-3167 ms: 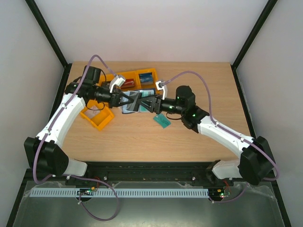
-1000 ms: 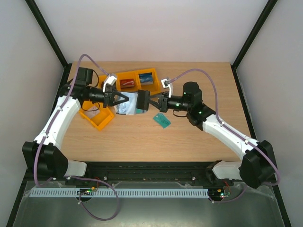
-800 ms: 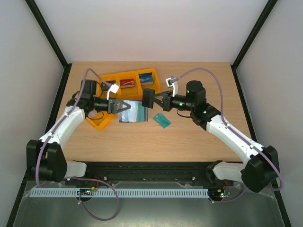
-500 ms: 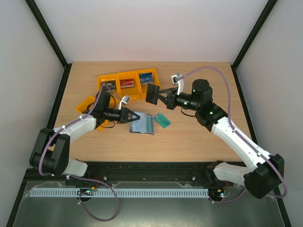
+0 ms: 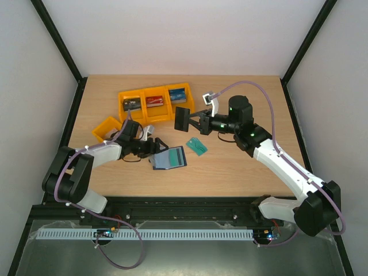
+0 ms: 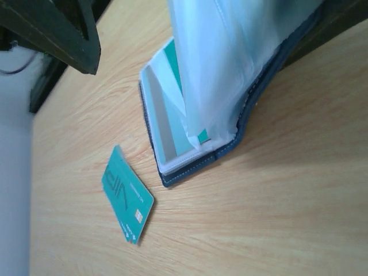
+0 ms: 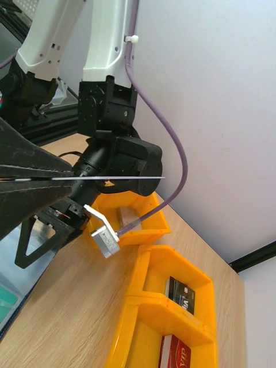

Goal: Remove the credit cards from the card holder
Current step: Place the card holder at the center of the board, then place the credit card in the storage box.

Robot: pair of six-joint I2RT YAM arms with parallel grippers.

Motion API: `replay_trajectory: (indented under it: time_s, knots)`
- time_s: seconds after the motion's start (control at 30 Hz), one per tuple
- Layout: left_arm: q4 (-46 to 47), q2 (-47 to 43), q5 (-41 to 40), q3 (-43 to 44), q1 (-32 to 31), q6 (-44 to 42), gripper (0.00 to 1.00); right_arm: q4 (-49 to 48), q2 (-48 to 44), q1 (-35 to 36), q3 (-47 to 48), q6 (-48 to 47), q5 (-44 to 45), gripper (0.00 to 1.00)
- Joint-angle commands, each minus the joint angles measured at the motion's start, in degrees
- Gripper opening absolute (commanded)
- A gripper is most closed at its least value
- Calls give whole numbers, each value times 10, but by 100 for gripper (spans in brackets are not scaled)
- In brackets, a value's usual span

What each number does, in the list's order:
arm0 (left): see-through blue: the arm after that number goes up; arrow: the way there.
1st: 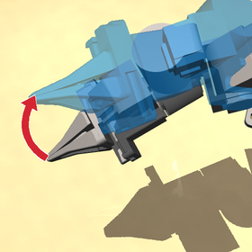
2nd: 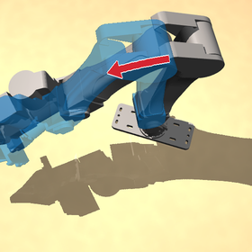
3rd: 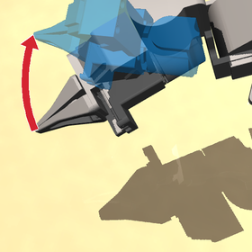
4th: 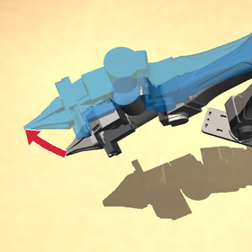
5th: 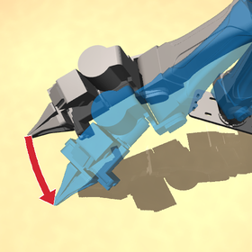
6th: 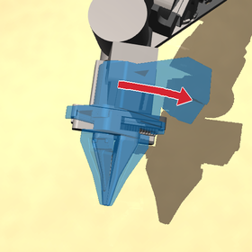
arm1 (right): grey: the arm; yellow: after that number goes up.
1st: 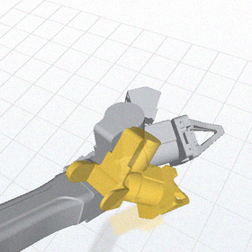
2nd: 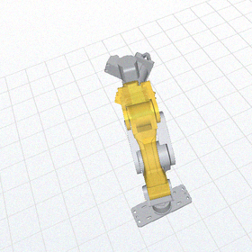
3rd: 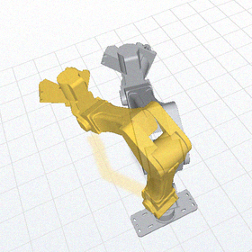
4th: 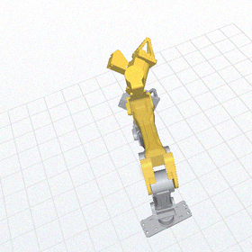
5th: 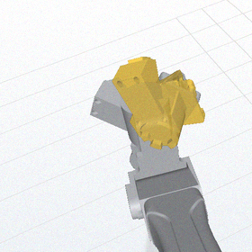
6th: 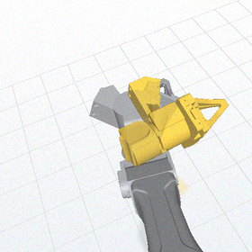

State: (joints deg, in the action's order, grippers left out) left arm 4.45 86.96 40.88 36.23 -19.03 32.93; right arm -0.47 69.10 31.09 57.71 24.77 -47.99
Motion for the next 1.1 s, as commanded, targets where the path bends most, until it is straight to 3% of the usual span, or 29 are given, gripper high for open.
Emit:
replay_trajectory:
  time_s: [0.0,0.13,0.27,0.47,0.57,0.77,0.93,1.07]
  knots:
    - [-68,-19,-54,61,-1,-96,87,10,-8,0,28,-11,-6,2]
    - [-115,-59,-80,107,22,-154,99,16,-10,1,31,-12,-5,2]
    - [-158,-90,-33,152,82,-200,99,28,-20,0,34,-20,8,2]
    - [-284,-110,-22,294,106,-332,99,41,-26,0,41,-13,17,2]
    - [-335,-115,24,350,109,-380,99,19,-44,0,30,14,9,2]
    - [-502,-128,198,492,84,-484,99,-66,-84,0,10,72,12,2]
    - [-502,-149,226,547,23,-460,98,-93,-102,0,-7,109,19,2]
    - [-399,-127,239,563,-6,-309,96,-115,-91,0,12,140,-21,2]
